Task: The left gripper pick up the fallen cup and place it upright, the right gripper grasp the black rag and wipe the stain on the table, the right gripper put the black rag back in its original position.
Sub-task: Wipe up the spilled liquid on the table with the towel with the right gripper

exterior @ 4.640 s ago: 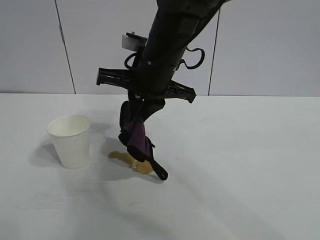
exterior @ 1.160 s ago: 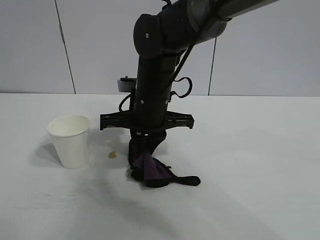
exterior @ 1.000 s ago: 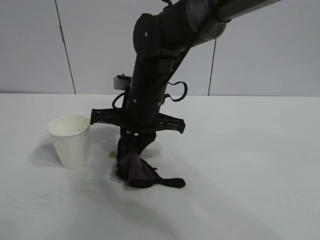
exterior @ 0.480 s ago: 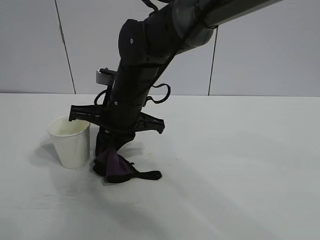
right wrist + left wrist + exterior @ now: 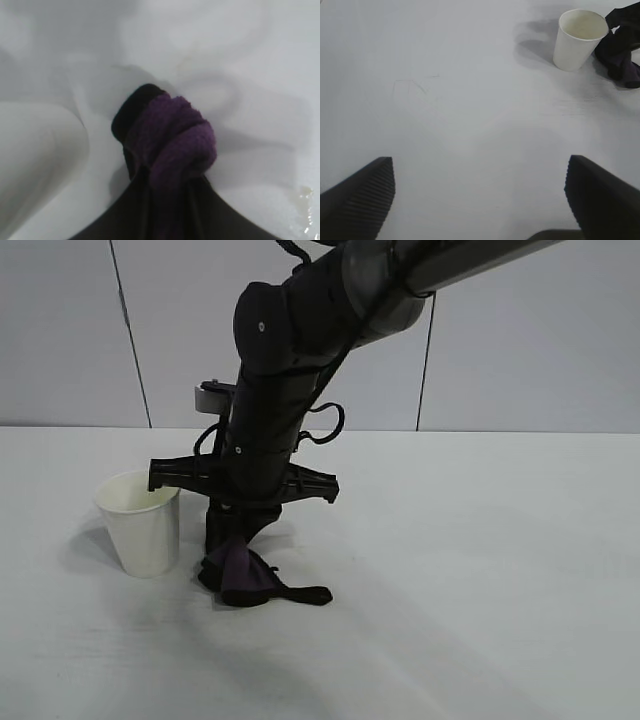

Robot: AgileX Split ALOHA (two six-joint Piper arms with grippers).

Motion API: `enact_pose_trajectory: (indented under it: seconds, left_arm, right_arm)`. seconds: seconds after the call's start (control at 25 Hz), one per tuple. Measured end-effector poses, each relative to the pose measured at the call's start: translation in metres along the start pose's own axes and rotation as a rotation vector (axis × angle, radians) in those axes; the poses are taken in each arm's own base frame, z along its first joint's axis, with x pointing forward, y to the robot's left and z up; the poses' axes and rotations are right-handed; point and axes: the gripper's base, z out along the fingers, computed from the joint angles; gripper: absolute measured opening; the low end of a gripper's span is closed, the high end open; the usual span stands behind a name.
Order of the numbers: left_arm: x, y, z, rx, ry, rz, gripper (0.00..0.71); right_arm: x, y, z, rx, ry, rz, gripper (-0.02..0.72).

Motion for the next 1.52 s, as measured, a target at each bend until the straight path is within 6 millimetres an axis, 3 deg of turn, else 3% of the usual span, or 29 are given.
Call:
enact_pose_trajectory:
  seconds: [0.72,1.04,1.52]
  left_arm:
    - [0.0,0.0,0.0,0.0,0.0,0.0,0.663]
    - [0.0,0.0,0.0,0.0,0.0,0.0,0.663]
    - [0.0,0.0,0.0,0.0,0.0,0.0,0.663]
  right_arm:
    - [-0.004,-0.038,-0.008,0.19,0.108,-0.051,0.083]
    - [-0.011,-0.025,-0.004,0.031,0.02,0.054,0.083]
    - [-0.025,-0.019,-0.005,-0.041,-0.13,0.072,0.083]
